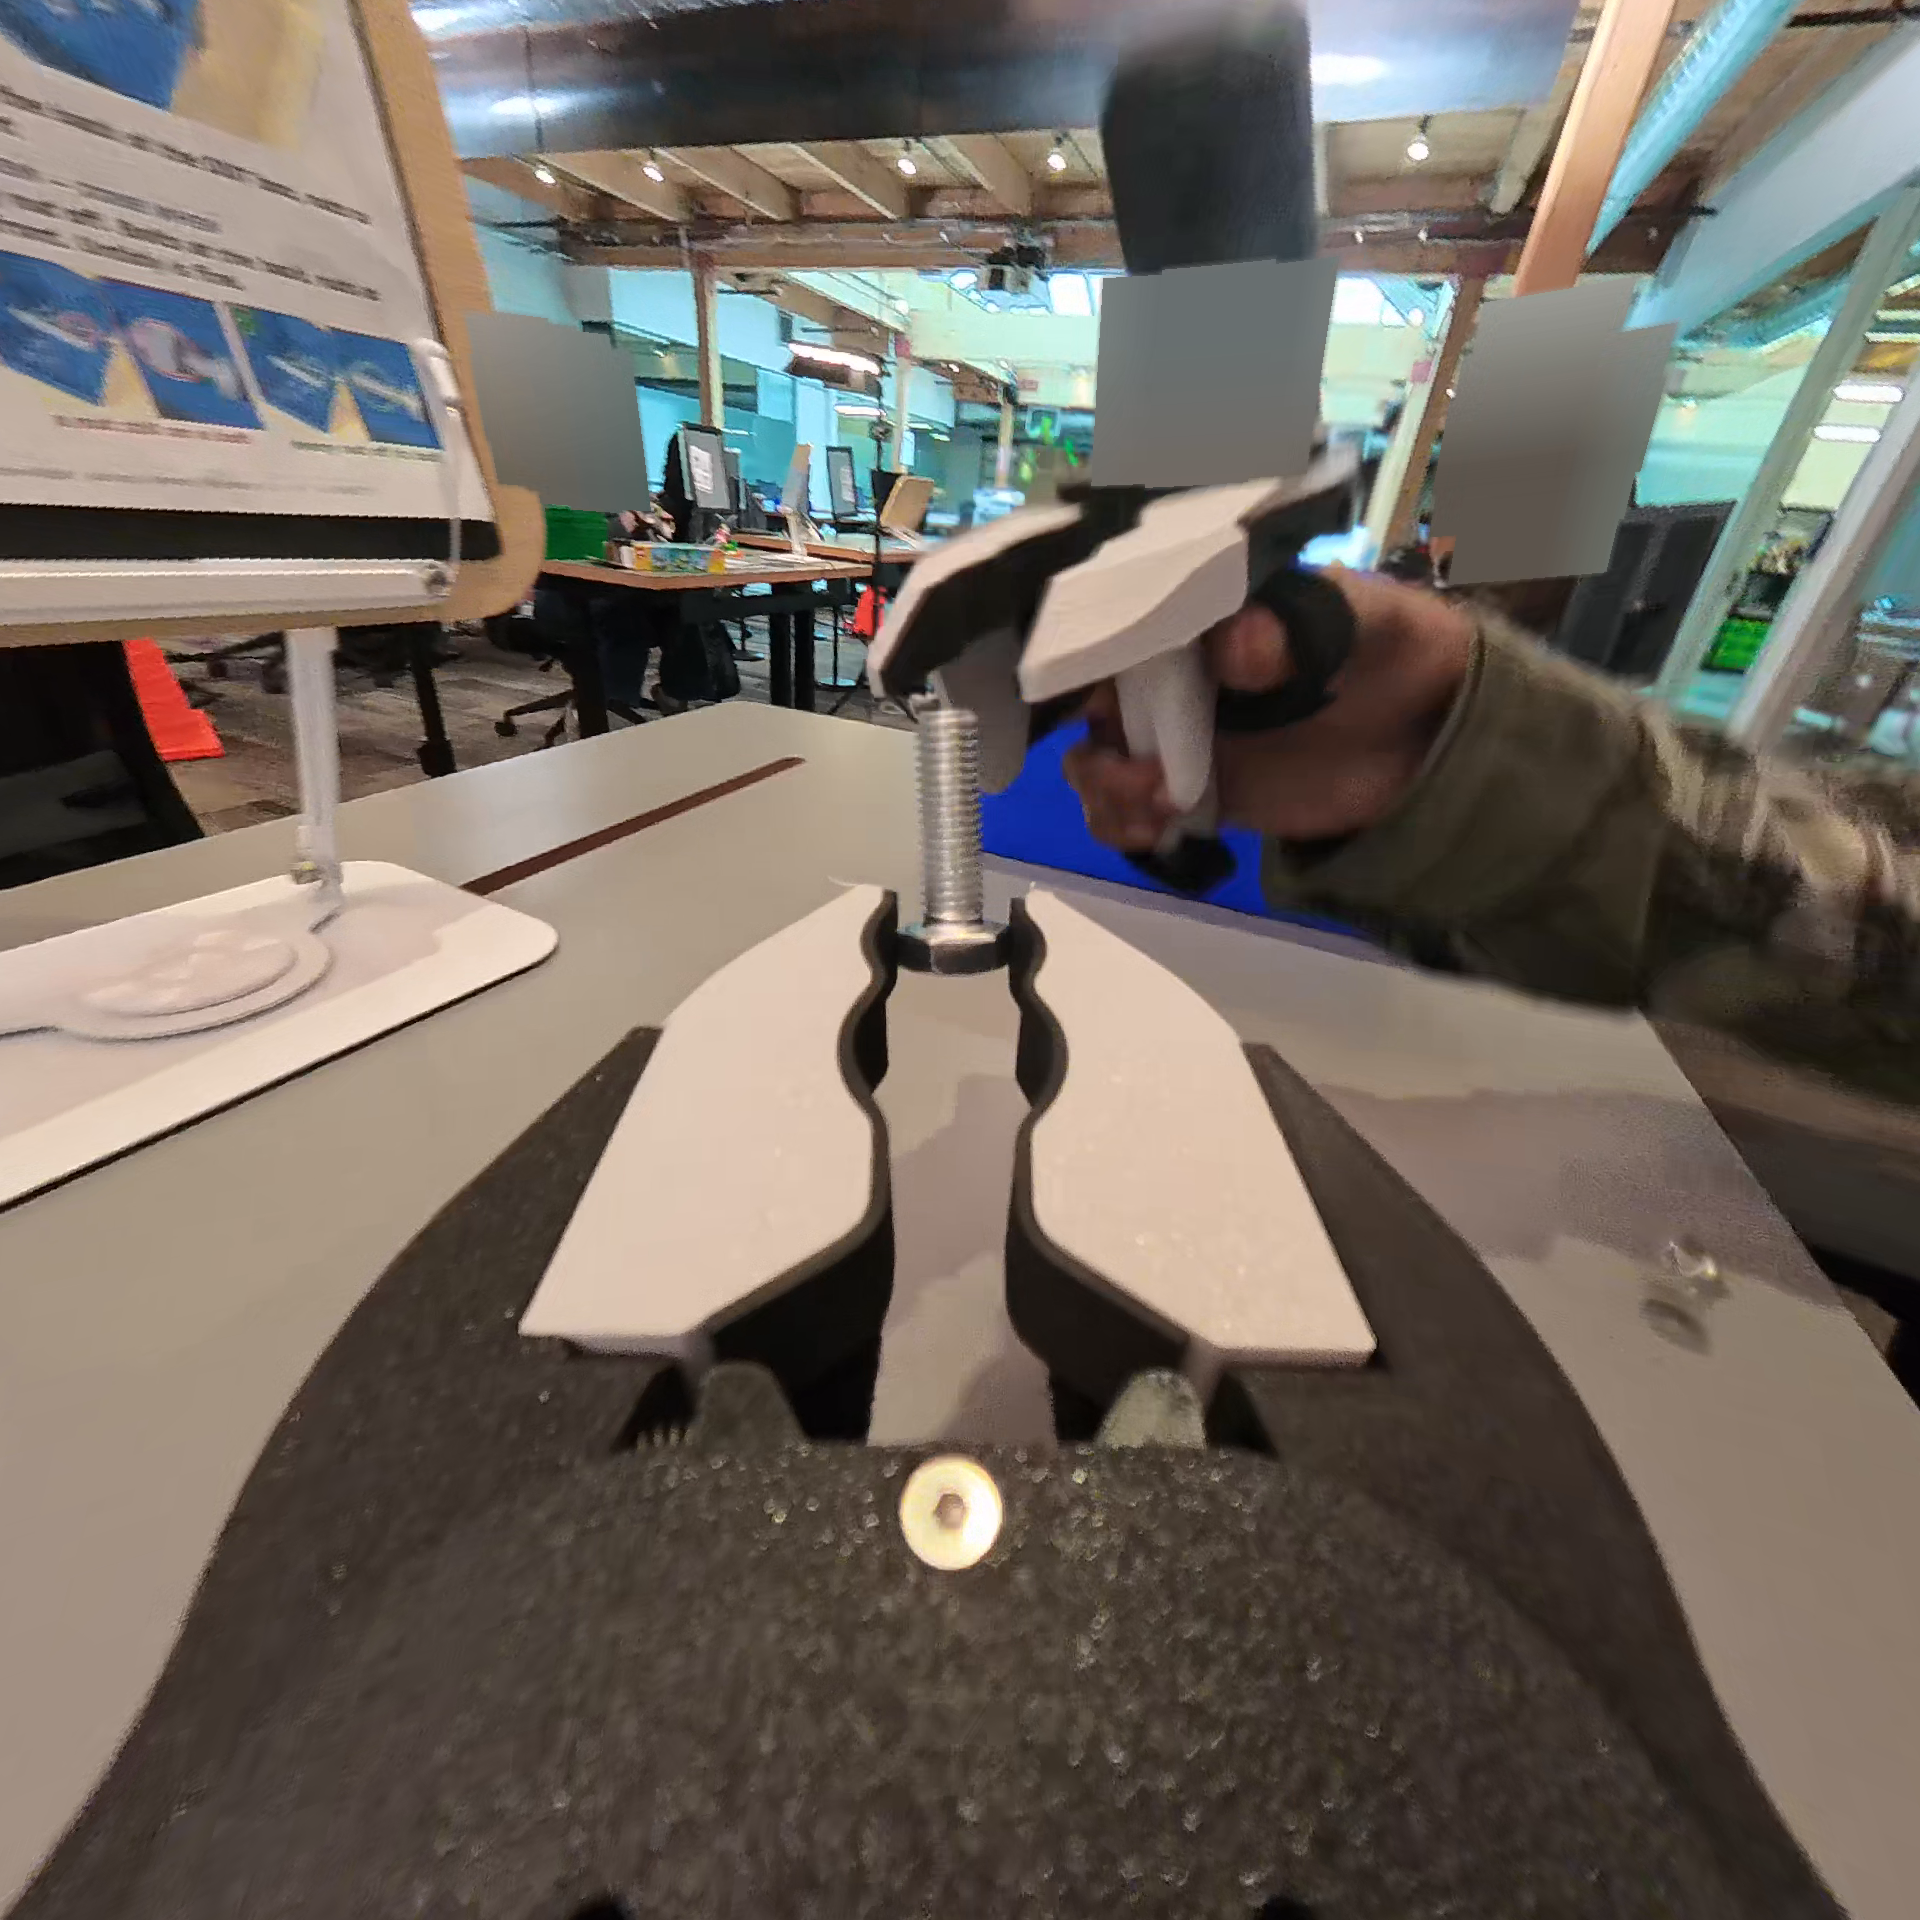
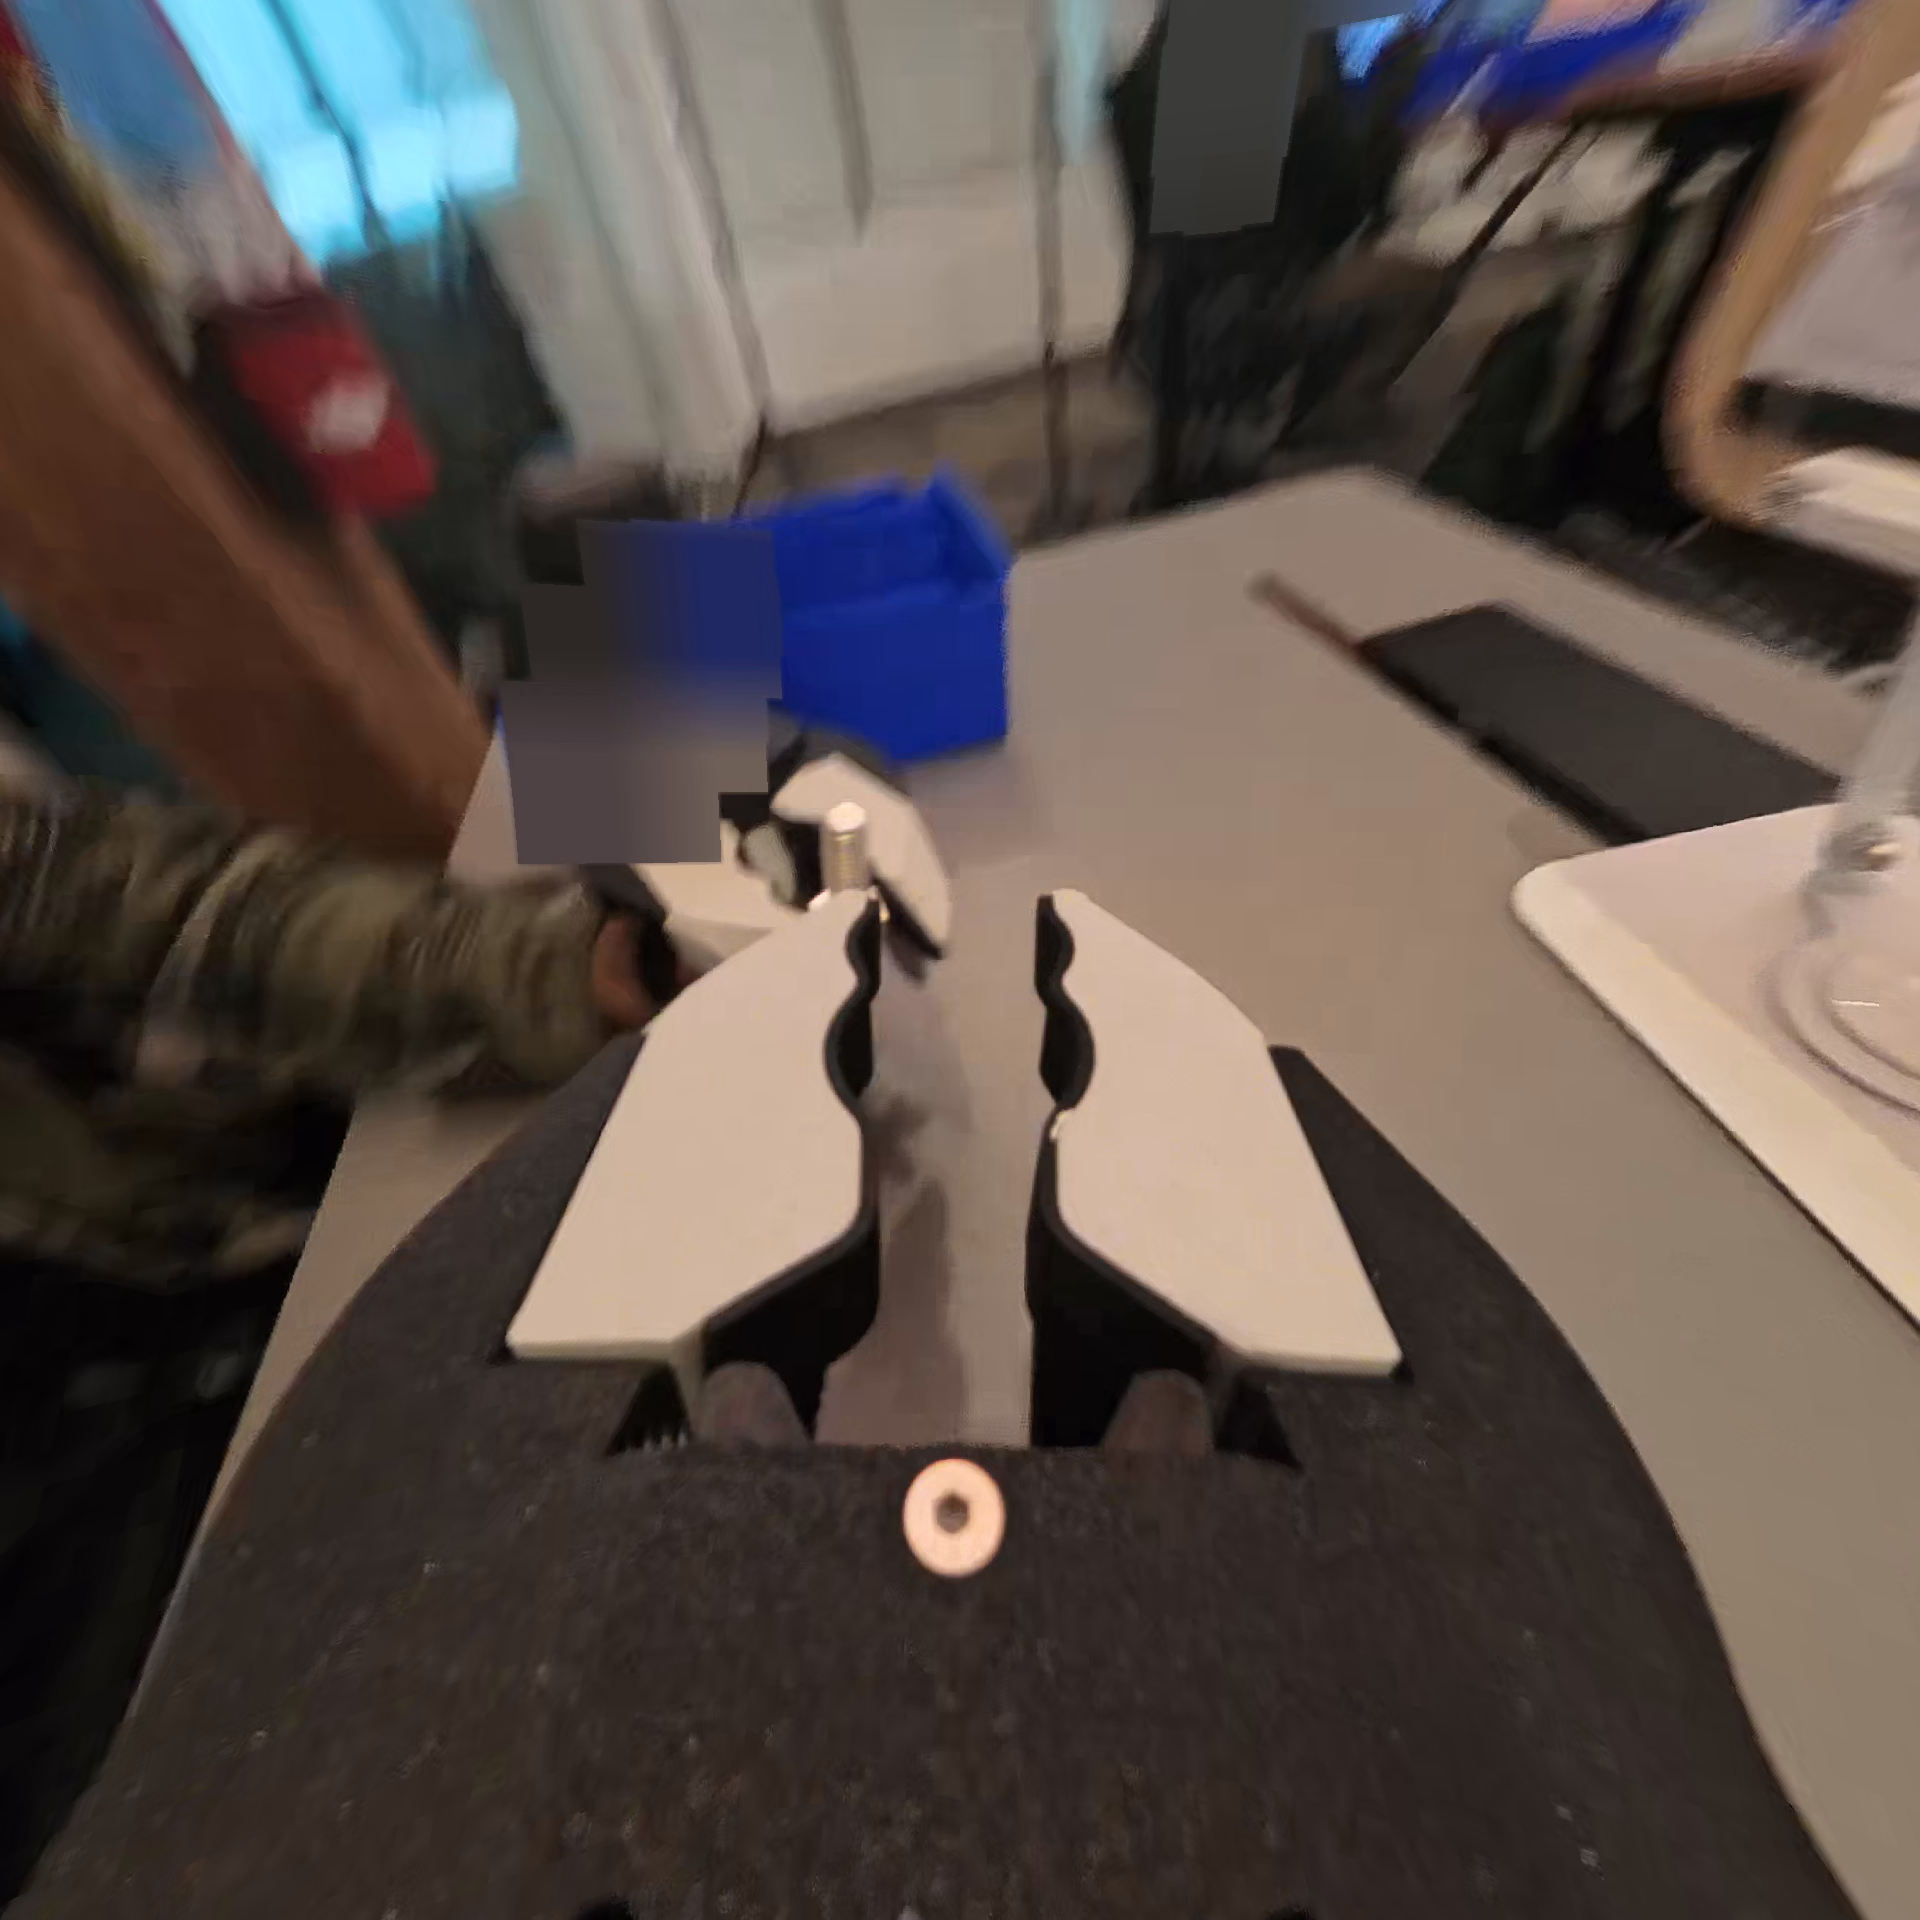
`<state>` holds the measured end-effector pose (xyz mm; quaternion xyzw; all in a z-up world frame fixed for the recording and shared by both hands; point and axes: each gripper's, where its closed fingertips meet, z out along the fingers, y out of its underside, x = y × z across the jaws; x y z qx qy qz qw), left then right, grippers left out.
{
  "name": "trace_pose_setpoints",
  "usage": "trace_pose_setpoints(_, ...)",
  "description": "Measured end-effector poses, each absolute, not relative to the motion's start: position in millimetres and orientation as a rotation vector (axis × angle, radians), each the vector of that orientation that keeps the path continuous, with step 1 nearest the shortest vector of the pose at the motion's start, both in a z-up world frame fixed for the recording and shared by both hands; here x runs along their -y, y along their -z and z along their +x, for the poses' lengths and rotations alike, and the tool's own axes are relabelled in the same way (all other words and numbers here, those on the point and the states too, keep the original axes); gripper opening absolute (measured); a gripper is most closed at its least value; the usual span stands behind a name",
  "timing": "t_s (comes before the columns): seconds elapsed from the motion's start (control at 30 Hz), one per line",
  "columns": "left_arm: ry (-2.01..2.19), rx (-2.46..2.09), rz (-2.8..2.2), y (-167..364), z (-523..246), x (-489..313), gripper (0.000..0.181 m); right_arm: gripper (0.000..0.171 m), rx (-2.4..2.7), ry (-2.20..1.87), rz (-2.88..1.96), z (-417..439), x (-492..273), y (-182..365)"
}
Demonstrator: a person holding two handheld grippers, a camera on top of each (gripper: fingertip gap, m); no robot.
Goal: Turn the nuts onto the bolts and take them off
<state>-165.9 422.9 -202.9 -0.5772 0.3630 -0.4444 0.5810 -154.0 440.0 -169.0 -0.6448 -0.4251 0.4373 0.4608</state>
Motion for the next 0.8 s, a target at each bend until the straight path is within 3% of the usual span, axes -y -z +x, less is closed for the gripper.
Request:
trace_pose_setpoints(0.17,1.068,-0.736,-1.361,200.0,-181.1,-436.9,0.02,0.019,0.527,-1.029,-1.393,-120.2,-498.8,166.4)
trace_pose_setpoints(0.43,1.125,-0.712,-1.359,201.4,-180.5,-440.3,0.02,0.014,0.543,-0.963,-1.392,-113.6,-507.3,159.1)
trace_pose_setpoints(0.63,1.093,-0.734,-1.349,200.3,-186.3,-440.9,0.02,0.017,0.781,-0.913,-1.412,-129.1,-468.2,155.9)
trace_pose_setpoints(0.8,1.072,-0.724,-1.348,196.6,-204.9,-450.4,0.02,0.02,1.231,-0.829,-1.551,-144.9,-377.0,186.7)
